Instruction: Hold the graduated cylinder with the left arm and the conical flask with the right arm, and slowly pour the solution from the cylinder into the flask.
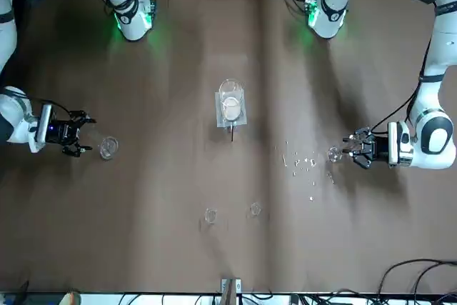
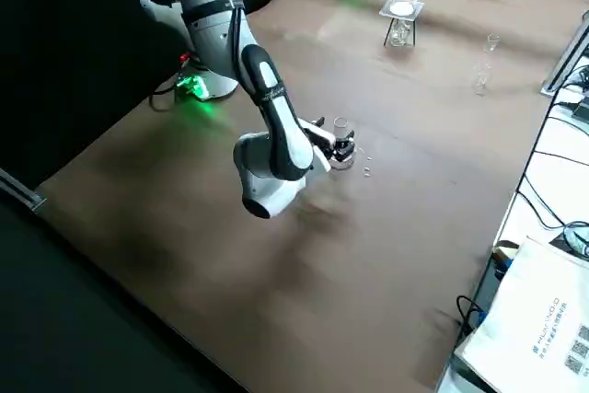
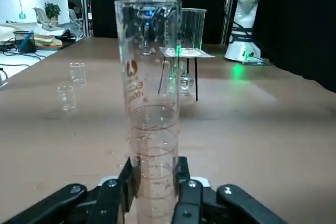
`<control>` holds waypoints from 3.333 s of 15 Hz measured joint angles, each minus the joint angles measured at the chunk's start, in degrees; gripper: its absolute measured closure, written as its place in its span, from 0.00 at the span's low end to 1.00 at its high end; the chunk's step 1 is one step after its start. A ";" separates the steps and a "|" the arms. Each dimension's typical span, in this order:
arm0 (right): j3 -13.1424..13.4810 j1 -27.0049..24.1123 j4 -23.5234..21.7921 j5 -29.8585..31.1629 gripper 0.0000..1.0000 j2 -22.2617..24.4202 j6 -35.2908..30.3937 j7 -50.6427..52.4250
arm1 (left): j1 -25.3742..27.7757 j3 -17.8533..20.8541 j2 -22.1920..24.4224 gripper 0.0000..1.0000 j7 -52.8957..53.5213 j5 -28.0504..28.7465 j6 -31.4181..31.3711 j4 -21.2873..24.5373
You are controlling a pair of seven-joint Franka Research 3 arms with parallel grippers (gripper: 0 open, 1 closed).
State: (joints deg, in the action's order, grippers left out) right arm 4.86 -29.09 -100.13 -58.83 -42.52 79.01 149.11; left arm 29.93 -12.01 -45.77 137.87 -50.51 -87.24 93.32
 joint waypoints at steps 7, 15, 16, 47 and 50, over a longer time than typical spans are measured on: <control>-0.37 0.17 0.02 -0.01 0.00 0.00 -1.17 0.09 | -1.49 -5.08 5.77 0.66 -2.11 -0.02 -0.35 -0.24; -0.45 0.18 0.04 -0.03 0.04 -1.32 -1.28 4.72 | -10.27 -5.69 11.73 0.66 -8.98 -0.02 -4.18 -0.12; -0.46 0.18 0.05 -0.04 0.04 -1.47 -1.28 4.82 | -11.37 -5.72 12.63 0.66 -10.20 -0.02 -4.65 0.04; -0.40 1.11 0.22 -0.42 0.25 -1.76 -0.82 3.92 | -43.29 -5.83 26.97 0.66 -45.11 24.69 -25.83 5.70; -0.12 0.90 0.35 -0.42 0.32 -1.76 -0.74 3.82 | -45.10 -5.85 27.02 0.66 -50.55 29.34 -26.35 5.70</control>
State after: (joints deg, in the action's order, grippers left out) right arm 4.74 -28.19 -99.77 -59.25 -44.28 78.27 152.93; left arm -15.17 -17.86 -18.75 87.32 -21.17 -113.59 99.03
